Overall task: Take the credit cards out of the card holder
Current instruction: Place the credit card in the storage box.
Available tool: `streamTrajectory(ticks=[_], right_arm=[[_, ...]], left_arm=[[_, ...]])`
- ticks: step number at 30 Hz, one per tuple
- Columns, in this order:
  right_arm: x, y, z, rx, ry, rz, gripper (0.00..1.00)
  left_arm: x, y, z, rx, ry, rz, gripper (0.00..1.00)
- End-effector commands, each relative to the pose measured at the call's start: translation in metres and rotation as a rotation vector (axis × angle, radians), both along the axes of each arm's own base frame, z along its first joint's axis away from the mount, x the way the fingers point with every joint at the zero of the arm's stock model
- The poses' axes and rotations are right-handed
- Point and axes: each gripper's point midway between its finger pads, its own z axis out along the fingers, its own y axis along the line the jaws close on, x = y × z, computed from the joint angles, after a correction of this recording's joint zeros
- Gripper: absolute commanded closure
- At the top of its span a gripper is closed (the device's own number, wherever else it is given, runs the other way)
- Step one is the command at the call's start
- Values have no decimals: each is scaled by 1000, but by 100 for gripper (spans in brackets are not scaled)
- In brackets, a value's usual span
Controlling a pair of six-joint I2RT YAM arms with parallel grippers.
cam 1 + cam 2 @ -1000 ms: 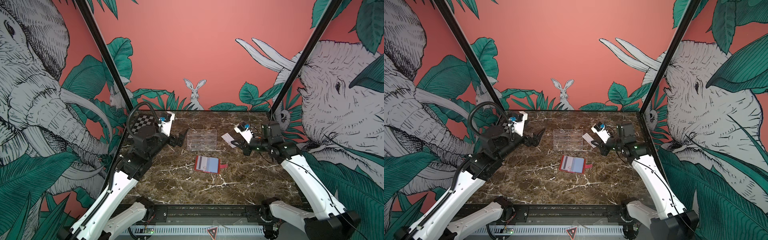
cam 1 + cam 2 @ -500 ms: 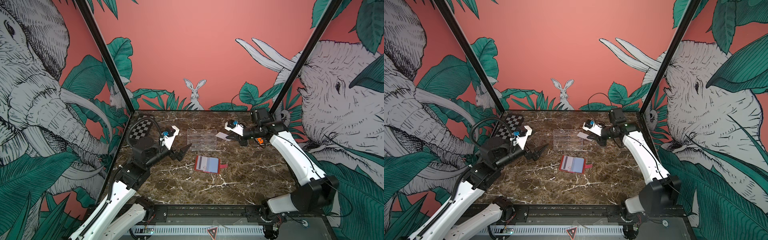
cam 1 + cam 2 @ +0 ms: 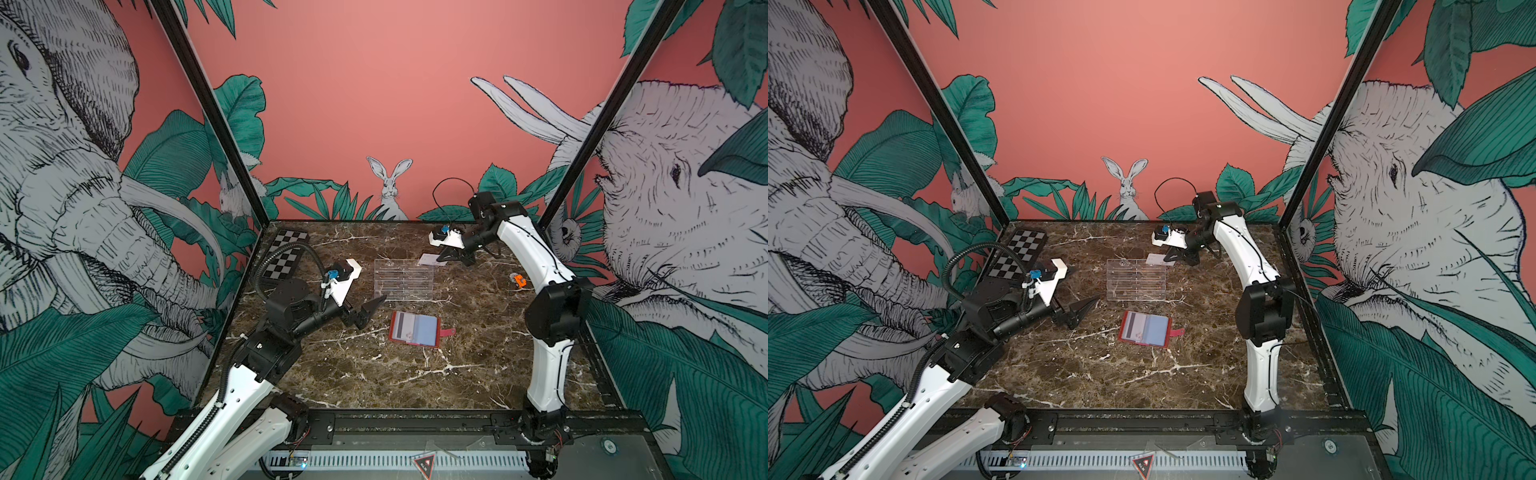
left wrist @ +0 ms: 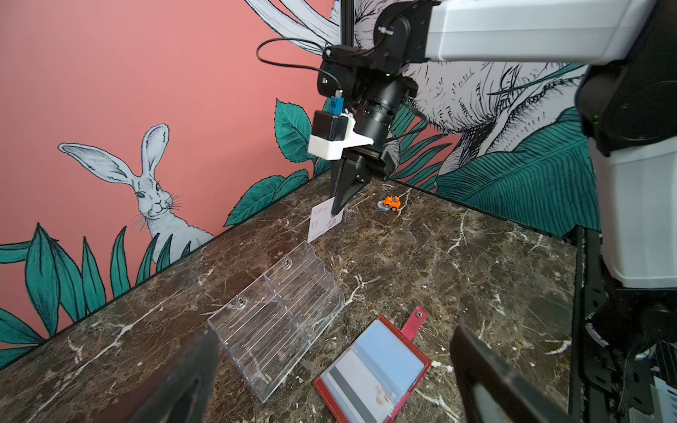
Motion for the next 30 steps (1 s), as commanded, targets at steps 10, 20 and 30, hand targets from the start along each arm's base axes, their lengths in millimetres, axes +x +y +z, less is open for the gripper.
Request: streamTrajectory(ticks=[10, 20, 30], right_arm=[[25, 12, -28, -20, 33, 66, 100], [46, 22, -47, -28, 11, 46, 100], [62, 28, -54, -19, -4, 7, 100]], left_arm=[[13, -12, -12, -7, 27, -19, 1], [19, -19, -24, -2, 58, -31, 1], [19, -19, -29, -3, 71, -34, 1]])
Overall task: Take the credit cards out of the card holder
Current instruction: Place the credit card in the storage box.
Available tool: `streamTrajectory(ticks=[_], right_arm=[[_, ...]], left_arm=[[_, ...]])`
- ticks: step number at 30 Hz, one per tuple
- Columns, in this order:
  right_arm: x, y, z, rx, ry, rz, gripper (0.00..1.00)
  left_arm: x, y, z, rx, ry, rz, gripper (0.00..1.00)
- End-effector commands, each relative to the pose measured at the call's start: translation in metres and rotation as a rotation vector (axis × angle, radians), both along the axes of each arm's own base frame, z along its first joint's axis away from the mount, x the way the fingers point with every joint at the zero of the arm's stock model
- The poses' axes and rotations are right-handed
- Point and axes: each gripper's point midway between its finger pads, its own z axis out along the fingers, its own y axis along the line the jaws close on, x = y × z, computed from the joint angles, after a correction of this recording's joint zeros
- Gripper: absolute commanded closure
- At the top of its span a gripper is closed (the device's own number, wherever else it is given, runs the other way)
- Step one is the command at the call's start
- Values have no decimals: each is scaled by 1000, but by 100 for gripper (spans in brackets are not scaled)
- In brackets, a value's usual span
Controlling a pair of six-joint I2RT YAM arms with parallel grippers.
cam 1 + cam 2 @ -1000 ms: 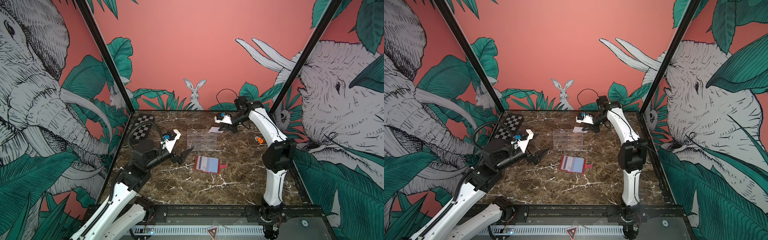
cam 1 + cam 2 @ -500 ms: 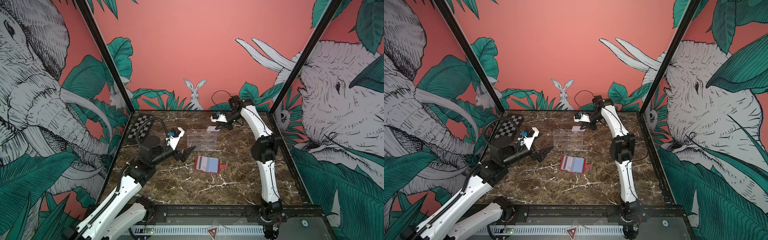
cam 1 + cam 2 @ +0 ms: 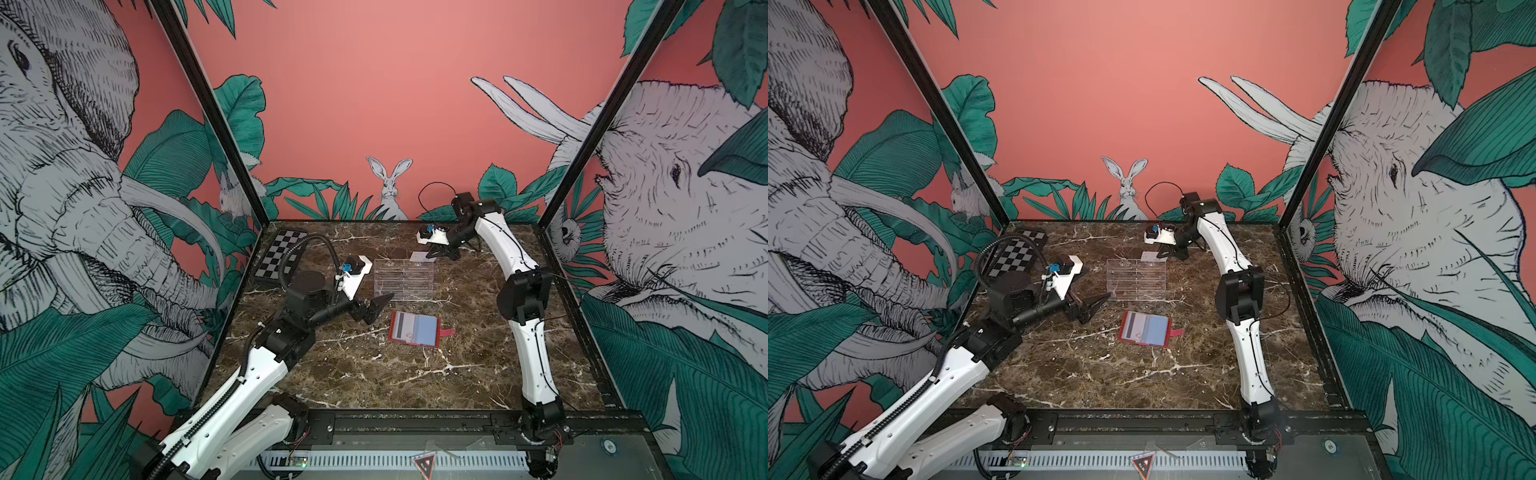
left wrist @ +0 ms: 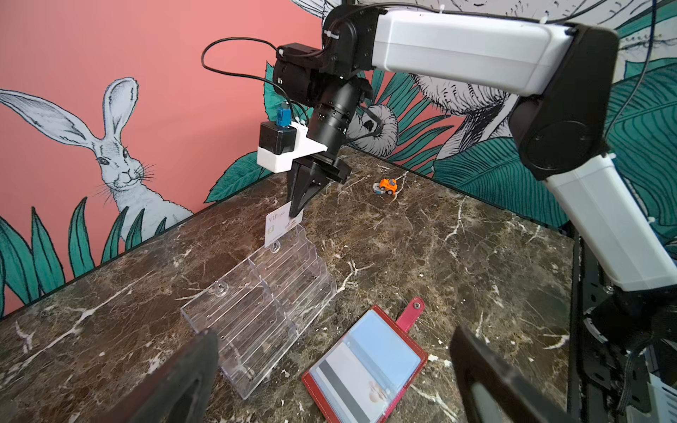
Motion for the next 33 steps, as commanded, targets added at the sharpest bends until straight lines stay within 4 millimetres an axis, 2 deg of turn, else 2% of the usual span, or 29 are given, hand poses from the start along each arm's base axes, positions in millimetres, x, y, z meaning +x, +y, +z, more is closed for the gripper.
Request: streamTrajectory(ticks=[1, 33], right_arm=[[6, 6, -1, 13, 1, -17, 100], [12, 12, -31, -28, 42, -41, 100]], left_arm=[[-2, -2, 1, -16, -9, -17, 1], [-6, 2, -7, 17, -9, -13, 1]])
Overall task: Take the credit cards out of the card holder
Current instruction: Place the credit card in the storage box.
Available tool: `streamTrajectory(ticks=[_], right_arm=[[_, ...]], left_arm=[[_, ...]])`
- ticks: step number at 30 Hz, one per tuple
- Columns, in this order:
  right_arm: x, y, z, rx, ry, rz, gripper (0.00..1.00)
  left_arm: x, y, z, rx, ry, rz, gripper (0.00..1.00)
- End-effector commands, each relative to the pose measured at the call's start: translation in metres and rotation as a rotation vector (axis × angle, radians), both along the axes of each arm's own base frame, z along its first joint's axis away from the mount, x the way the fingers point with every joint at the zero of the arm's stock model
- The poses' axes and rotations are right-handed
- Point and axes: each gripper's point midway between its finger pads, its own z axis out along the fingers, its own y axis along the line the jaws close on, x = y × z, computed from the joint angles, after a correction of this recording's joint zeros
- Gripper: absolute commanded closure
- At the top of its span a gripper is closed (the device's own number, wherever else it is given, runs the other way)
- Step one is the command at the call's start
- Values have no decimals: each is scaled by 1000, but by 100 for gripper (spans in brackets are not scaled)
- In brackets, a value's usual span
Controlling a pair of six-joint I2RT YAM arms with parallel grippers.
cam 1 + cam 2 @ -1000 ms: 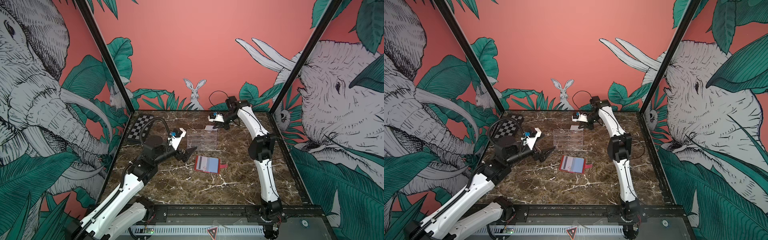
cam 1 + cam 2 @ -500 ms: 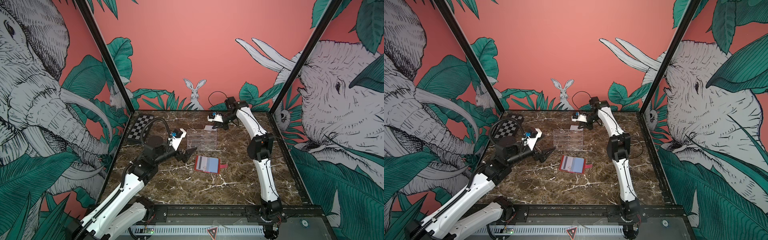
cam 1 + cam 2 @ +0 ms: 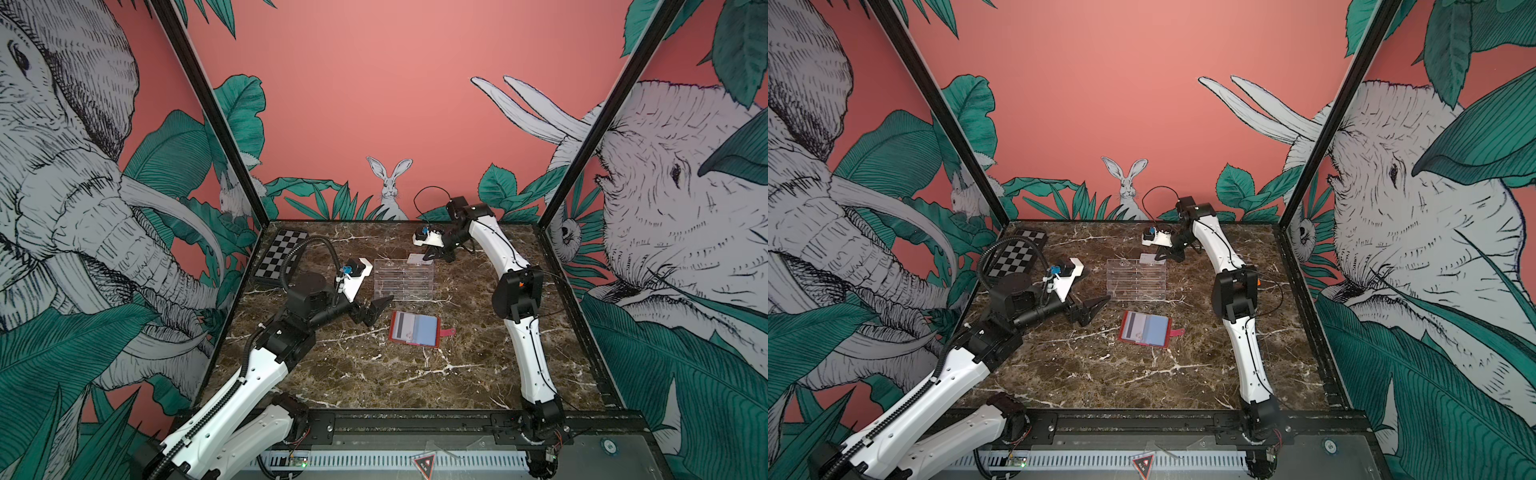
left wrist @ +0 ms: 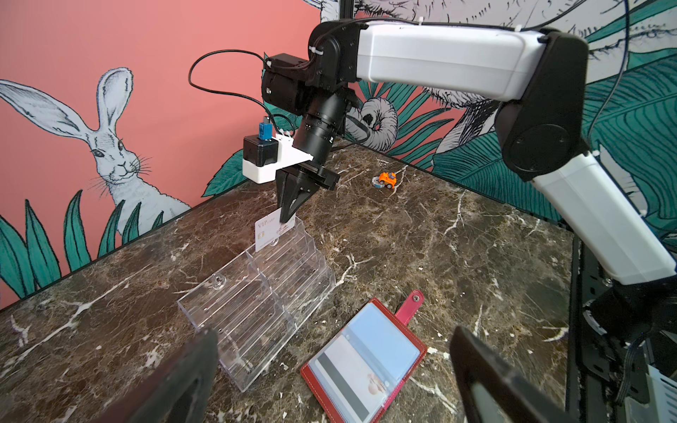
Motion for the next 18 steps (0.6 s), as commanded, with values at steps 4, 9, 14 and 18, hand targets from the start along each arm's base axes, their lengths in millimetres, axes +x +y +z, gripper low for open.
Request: streamTrajectory(ticks=[4, 9, 14, 18], right_arm=[[2, 5, -4, -7, 4, -5, 100], [2, 4, -10, -23, 7, -8, 100], [0, 5, -10, -26, 10, -2, 100], [-3, 7, -12, -33, 16, 2, 100]], left_arm=[[-6, 1, -3, 13, -8, -14, 1], [-7, 3, -3, 15, -9, -13, 1], [-8, 3, -3, 12, -9, -14, 1], [-8, 3, -4, 17, -8, -13, 1]])
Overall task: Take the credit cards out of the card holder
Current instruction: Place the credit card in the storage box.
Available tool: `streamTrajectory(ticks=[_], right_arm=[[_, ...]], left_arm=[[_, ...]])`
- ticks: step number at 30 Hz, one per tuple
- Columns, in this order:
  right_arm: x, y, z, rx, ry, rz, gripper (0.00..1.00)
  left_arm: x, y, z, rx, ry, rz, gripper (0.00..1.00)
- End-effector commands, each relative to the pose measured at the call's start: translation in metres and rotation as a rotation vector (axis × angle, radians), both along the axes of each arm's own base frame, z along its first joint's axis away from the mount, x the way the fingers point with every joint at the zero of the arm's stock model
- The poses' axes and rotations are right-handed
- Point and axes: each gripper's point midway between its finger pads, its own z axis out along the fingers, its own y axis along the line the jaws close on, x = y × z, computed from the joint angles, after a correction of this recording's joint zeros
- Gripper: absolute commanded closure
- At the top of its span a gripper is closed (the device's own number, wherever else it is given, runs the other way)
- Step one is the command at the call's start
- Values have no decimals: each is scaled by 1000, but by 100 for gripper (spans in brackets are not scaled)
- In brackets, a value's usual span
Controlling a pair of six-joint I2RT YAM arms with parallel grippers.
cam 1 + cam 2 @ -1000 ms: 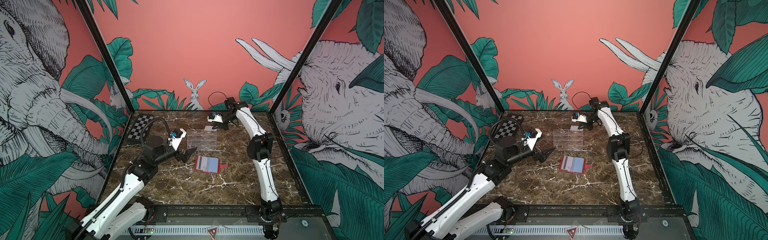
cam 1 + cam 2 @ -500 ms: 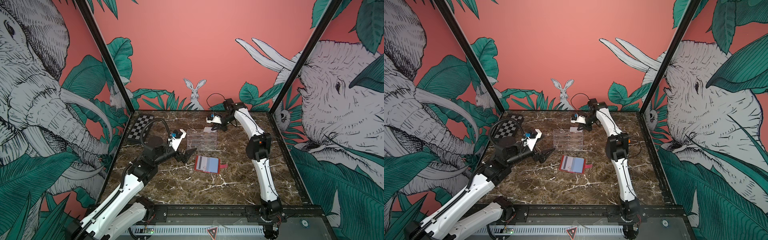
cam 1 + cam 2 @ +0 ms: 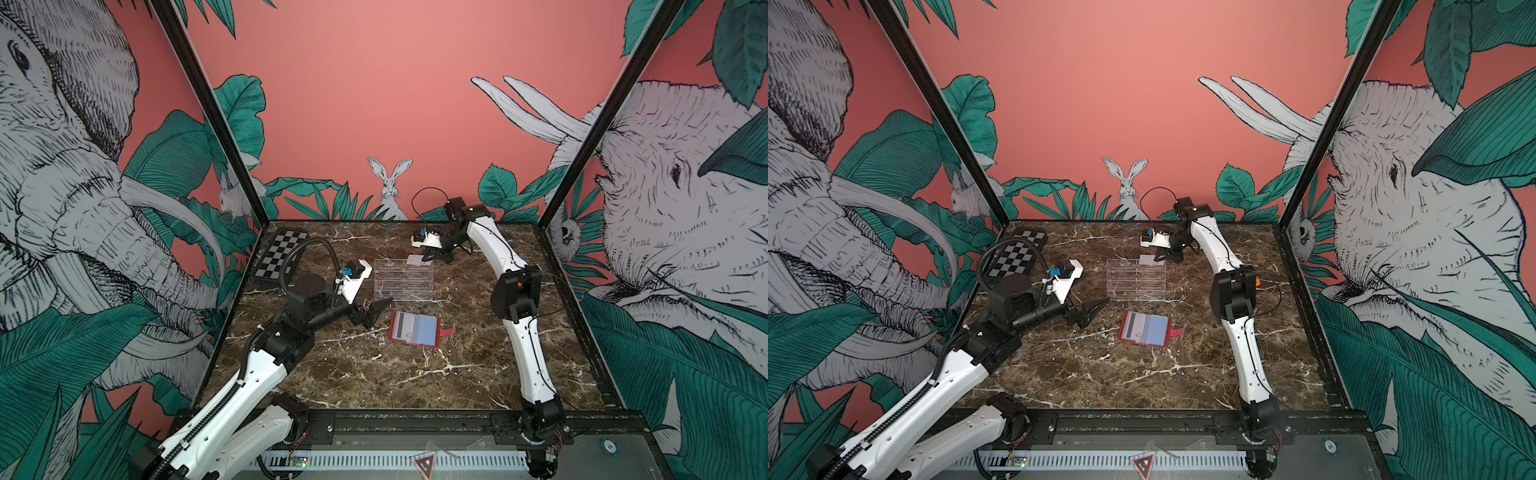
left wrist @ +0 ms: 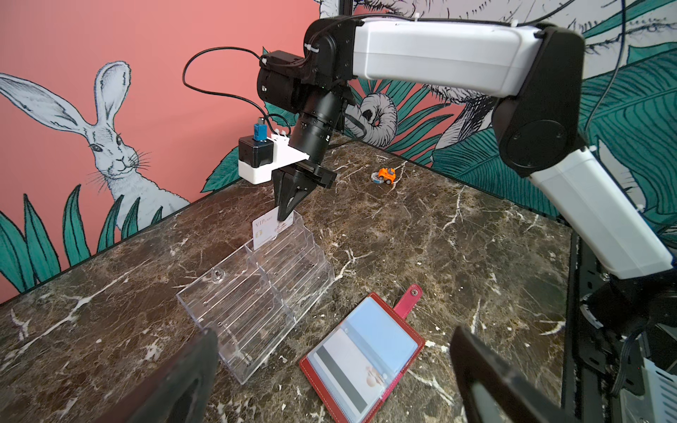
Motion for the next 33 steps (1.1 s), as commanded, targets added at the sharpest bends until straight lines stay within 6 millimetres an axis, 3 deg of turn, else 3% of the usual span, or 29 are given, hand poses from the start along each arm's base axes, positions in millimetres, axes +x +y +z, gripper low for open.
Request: streamTrajectory(ticks=[1, 9, 15, 24, 33], right_arm=[[-5, 5, -7, -12, 24, 7, 99], [-7, 9, -12, -26, 24, 13, 95], [-4, 11, -5, -23, 10, -9, 79], [23, 18, 17, 19, -86, -96, 64], [39, 18, 62, 70, -211, -179, 58]], left_arm=[[-4, 2, -3, 13, -13, -6, 1], [-4, 4, -6, 17, -11, 5, 1], [-5, 7, -5, 16, -21, 17, 1], [-4, 6, -1, 5, -19, 20, 1], [-3, 5, 1, -17, 13, 21, 1]])
